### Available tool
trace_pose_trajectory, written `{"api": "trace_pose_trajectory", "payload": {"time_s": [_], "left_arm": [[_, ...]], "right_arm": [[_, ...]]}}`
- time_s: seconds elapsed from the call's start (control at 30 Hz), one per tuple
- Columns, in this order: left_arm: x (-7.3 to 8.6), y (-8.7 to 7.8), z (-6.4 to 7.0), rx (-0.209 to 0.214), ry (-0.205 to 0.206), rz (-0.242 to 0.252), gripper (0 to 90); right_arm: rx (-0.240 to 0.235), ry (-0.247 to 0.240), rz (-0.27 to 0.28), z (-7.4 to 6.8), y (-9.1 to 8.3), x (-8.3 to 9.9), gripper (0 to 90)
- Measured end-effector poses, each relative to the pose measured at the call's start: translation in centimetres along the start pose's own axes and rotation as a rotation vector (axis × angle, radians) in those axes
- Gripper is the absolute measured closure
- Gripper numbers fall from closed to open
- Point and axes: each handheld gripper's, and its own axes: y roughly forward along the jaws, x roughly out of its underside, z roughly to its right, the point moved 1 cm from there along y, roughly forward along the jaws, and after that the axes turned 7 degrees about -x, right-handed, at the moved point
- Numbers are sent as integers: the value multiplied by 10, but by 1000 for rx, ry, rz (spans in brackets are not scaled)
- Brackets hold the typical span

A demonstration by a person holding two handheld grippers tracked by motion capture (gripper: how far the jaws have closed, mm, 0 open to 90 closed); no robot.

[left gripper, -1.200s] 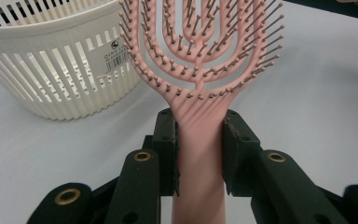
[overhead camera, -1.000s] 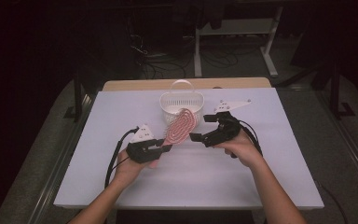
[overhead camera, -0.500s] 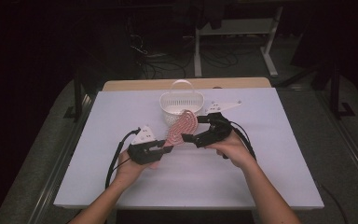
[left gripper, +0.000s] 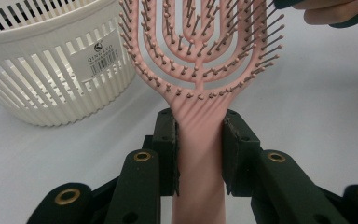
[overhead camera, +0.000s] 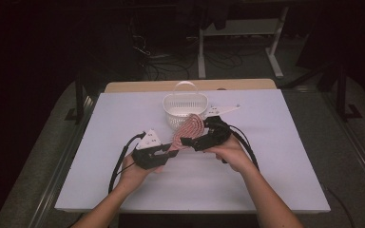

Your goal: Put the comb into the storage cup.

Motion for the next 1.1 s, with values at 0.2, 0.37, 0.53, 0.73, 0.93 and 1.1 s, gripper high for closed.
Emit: {"api": "trace_pose_trajectory", "payload": {"time_s": [0.2, 0.37, 0.53, 0.73, 0.93, 1.1], "left_arm": [[0, 1, 2, -14, 14, -2, 707], [1, 2, 3, -18, 19, -1, 706], [2, 2, 4, -22, 25, -3, 706], [2, 3, 3, -27, 29, -8, 706], [2, 3, 3, -28, 31, -9, 706], [2, 3, 3, -34, 36, -7, 705]], "right_arm": [[-3, 25, 11, 2, -2, 0, 113], [-18, 36, 11, 2, -2, 0, 166], [-30, 62, 11, 4, -2, 0, 226], [-43, 78, 11, 4, -2, 0, 306], [-55, 88, 7, 5, -2, 0, 391], [-66, 104, 8, 6, -2, 1, 439]]}}
